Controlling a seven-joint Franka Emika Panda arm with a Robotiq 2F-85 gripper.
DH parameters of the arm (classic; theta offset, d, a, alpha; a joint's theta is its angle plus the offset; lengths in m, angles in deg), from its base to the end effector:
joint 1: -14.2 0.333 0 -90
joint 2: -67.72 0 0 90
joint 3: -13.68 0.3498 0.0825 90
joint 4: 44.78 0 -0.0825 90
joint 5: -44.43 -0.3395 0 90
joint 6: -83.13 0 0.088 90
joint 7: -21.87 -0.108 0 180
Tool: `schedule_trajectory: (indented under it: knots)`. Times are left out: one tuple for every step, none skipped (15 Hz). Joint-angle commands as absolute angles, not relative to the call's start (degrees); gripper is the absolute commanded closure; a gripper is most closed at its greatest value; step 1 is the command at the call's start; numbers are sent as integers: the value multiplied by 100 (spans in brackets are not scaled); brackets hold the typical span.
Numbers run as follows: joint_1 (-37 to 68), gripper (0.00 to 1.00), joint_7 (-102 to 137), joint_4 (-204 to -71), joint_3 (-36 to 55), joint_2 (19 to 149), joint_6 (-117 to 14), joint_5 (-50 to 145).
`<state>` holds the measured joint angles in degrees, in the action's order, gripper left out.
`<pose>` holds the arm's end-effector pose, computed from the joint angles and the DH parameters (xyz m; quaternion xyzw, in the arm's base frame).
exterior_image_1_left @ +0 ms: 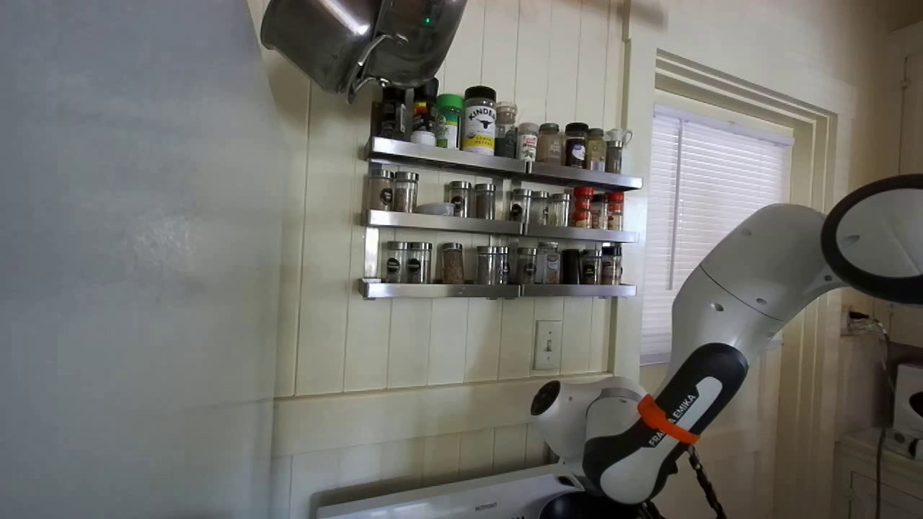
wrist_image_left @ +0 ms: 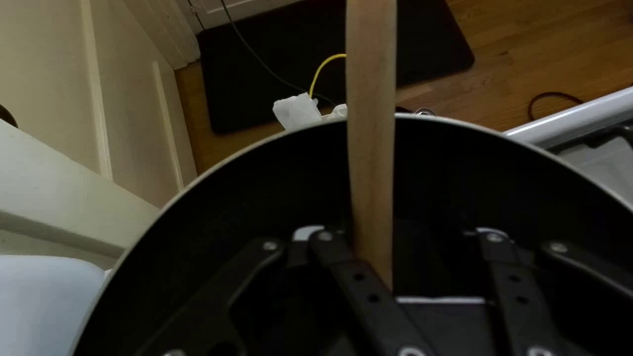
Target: Move the silver bowl forward, then use the wooden spoon to stir in the pan
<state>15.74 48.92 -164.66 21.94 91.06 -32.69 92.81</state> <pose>0.5279 0.0436 0.2740 0.7684 0.5310 -0.2497 0.2554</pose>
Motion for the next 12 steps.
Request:
schedule_trajectory:
  knots:
    - [1571, 17, 4961, -16780, 2160, 8846, -3470, 9130]
    - [1591, 10, 4892, -16853, 2163, 8750, -3473, 9155]
    - [1628, 1, 4766, -16994, 2172, 8555, -3459, 9182]
    - [1635, 0, 4673, -17111, 2187, 8379, -3465, 9133]
    - [1614, 0, 4558, -17313, 2208, 8117, -3568, 9053]
    - [1581, 0, 4503, -17487, 2227, 7890, -3688, 8911]
    - [1529, 0, 4448, -17691, 2231, 7640, -3909, 8684]
    - [1503, 0, 4455, -17869, 2208, 7415, -4085, 8428]
    - [1501, 0, 4442, -18062, 2169, 7200, -4306, 8242]
    - [1509, 0, 4444, -18269, 2125, 6964, -4498, 8022]
    - [1509, 0, 4441, -18497, 2059, 6714, -4686, 7803]
    - [1485, 0, 4487, -18742, 1965, 6448, -4874, 7585]
